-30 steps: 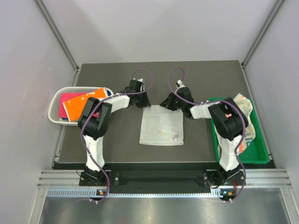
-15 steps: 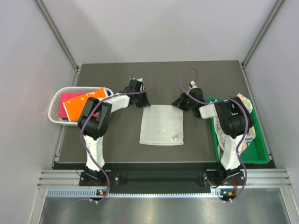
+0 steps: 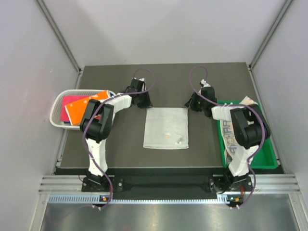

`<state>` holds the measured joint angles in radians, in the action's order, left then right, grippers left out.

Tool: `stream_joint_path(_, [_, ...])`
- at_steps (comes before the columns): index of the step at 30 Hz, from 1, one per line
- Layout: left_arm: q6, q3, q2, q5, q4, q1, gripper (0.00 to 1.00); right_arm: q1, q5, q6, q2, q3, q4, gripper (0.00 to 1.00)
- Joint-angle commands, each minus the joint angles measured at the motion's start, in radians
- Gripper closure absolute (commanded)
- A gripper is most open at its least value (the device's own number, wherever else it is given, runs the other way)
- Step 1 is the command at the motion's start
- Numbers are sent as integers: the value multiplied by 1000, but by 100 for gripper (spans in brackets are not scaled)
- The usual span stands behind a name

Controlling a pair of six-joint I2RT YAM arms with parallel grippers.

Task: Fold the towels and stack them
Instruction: Fold the towel

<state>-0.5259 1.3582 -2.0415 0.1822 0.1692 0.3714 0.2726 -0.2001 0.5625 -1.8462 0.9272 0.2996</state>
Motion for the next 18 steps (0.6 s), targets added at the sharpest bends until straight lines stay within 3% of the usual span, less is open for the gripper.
stream_joint_path(1, [44,62,13,-1,26,-8,75,-9,66,-71,119,76,-123,74])
stream_joint_path(5, [63,67,91,-16,44,-9,67,19,145,-116,180,82,-217,69])
stream_joint_path(12, [96,64,139,-87,206,-3,67,103,268,-167,194,73,-297,64])
stream_joint_path(18, [124,-24,156,-63,184,9,64,138,281,-194,147,85,-327,59])
